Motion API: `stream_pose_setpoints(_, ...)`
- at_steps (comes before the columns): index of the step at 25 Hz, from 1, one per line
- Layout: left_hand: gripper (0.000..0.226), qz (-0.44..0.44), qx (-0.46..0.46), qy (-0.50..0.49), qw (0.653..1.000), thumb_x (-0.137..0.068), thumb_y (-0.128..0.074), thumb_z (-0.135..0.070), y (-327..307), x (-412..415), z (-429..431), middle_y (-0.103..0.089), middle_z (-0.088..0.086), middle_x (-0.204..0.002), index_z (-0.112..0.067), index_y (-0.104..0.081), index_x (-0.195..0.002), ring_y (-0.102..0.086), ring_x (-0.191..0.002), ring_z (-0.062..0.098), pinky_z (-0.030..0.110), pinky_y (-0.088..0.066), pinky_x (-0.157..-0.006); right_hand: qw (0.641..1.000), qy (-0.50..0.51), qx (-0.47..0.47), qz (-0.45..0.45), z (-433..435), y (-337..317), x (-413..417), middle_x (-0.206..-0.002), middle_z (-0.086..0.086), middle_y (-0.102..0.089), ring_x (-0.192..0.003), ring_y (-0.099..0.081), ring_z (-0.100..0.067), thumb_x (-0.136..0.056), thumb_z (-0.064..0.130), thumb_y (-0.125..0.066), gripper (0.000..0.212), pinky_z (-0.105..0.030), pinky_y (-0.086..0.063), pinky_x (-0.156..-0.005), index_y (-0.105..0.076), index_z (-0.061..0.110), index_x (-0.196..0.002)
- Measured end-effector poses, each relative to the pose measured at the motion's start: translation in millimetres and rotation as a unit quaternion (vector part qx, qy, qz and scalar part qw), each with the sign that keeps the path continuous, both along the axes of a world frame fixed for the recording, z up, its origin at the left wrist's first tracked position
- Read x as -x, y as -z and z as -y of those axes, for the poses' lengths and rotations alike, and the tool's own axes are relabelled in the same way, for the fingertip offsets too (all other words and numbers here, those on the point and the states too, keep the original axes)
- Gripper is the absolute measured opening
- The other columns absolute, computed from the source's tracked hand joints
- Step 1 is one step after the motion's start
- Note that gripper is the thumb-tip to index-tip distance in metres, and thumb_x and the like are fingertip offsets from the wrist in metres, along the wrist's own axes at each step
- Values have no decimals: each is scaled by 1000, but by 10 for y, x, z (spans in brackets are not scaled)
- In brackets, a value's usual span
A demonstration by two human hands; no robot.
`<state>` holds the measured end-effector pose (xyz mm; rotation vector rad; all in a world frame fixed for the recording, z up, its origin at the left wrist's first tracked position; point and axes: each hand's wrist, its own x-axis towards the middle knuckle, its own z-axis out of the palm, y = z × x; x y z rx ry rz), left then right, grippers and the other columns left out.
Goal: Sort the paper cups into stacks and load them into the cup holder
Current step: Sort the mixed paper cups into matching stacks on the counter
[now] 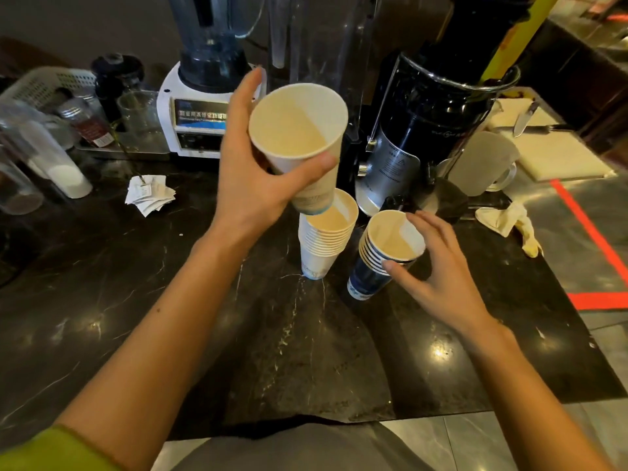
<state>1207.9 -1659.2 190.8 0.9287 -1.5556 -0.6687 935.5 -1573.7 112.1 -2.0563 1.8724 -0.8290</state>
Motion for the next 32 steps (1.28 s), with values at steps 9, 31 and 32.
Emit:
stream_pose_setpoints(9, 94, 82, -142, 69, 984, -67, -86, -37, 655, 351, 152, -47, -17, -129, -21, -36, -145, -45, -124, 4, 22, -42, -104, 989, 48, -81, 113, -95, 334, -54, -162, 14, -7, -136, -3, 15, -67, 76, -69, 119, -12, -7, -107, 4, 39, -153)
stream_pose_setpoints(31, 93, 78, -3, 101, 992, -75, -80, -45, -154, 712, 68, -45, -9, -136, -12, -32, -147, -45, -128, 4, 20, -42, -105, 980, 57, -72, 176, -7, 371, -80, -161, 11, -19, -141, -16, 5, -73, 61, -74, 114, -21, -17, -111, 2, 35, -154)
stream_pose_setpoints(32, 94, 82, -14, 109, 991, -75, -80, -44, -117, 717, 59, -45, -7, -138, -13, -31, -148, -45, -129, 5, 23, -42, -106, 980, 52, -69, 178, -4, 376, -74, -161, 11, -19, -143, -17, 3, -75, 57, -75, 113, -21, -18, -111, 1, 34, -155)
